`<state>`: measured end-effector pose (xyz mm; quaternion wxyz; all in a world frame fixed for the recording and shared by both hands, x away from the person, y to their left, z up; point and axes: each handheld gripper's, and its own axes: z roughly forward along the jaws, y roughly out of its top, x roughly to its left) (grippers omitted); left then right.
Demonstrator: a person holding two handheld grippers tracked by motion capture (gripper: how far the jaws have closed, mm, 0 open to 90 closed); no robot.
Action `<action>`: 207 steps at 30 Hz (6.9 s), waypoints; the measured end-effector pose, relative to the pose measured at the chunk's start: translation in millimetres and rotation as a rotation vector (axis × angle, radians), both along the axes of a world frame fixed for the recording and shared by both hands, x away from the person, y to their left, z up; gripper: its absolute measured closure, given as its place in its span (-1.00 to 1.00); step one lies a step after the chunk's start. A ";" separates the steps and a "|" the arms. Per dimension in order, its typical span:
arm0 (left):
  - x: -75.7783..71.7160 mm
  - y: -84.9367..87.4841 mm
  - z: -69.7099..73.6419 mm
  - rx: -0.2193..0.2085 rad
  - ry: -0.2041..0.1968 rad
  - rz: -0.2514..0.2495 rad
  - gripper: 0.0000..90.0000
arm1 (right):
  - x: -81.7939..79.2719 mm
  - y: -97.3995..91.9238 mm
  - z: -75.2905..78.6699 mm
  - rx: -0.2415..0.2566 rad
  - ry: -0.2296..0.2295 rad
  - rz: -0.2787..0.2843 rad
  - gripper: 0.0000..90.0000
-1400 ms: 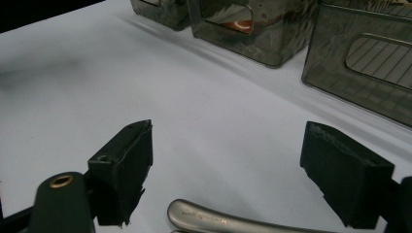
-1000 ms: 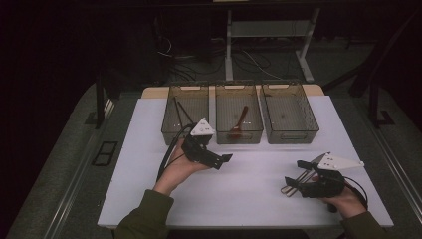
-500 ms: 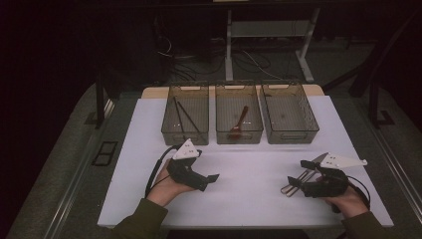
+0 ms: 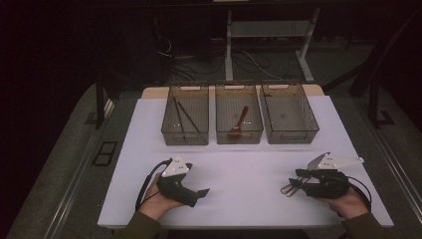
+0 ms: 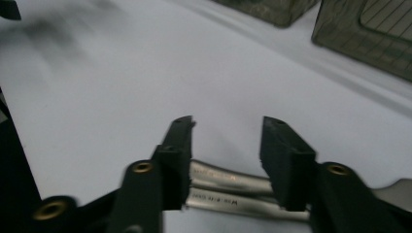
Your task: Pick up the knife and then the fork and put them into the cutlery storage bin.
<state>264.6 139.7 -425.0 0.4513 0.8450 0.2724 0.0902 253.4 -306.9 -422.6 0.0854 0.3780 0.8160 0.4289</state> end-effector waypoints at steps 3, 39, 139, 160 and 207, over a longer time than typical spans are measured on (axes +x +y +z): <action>-2.4 1.4 -0.6 -0.005 0.003 -0.002 -1.00 | -0.5 -1.0 -2.8 -0.021 0.018 0.014 0.52; -0.6 -3.2 -7.9 0.033 0.032 -0.020 -1.00 | 5.7 23.2 -22.5 -0.152 0.046 0.072 1.00; -0.5 -5.2 -10.0 0.024 0.037 -0.027 -1.00 | 98.1 27.5 2.3 -0.725 0.221 0.490 0.70; 0.0 -4.2 -10.0 0.025 0.035 -0.025 -1.00 | 101.1 23.2 3.1 -0.649 0.126 0.439 0.79; 3.8 2.4 -9.6 -0.021 -0.006 -0.035 -1.00 | 96.0 -24.2 49.7 0.103 -0.176 -0.019 0.78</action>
